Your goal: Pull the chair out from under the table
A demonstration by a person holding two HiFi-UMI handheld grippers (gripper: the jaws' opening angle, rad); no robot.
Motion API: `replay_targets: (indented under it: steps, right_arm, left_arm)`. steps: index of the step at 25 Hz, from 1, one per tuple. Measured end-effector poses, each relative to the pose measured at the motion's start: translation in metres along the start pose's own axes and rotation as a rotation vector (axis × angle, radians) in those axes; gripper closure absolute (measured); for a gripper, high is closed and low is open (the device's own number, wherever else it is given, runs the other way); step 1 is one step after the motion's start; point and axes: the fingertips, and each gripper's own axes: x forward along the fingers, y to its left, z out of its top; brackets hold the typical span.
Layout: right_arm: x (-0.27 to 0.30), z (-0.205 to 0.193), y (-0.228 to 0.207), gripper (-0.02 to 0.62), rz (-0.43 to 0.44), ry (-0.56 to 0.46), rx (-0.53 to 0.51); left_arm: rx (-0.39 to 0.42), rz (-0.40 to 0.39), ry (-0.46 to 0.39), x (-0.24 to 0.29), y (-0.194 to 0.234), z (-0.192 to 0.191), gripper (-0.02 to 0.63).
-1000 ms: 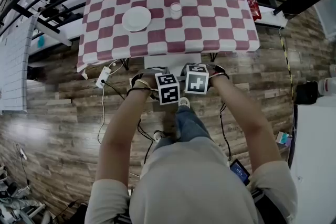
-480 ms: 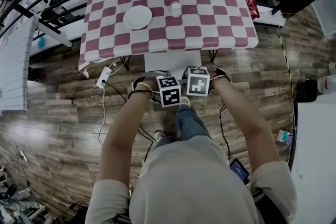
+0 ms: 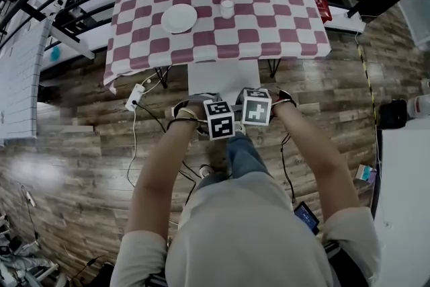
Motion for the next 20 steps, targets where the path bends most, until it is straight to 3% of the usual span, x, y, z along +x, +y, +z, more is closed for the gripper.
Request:
replay_targets:
  steps: [20]
  right_arm:
    - [0.002,-0.004,0.055,0.517,0.014,0.011,-0.008]
  left_arm:
    - [-0.024,-0.016,-0.013,-0.006,-0.055,0.007,0.525]
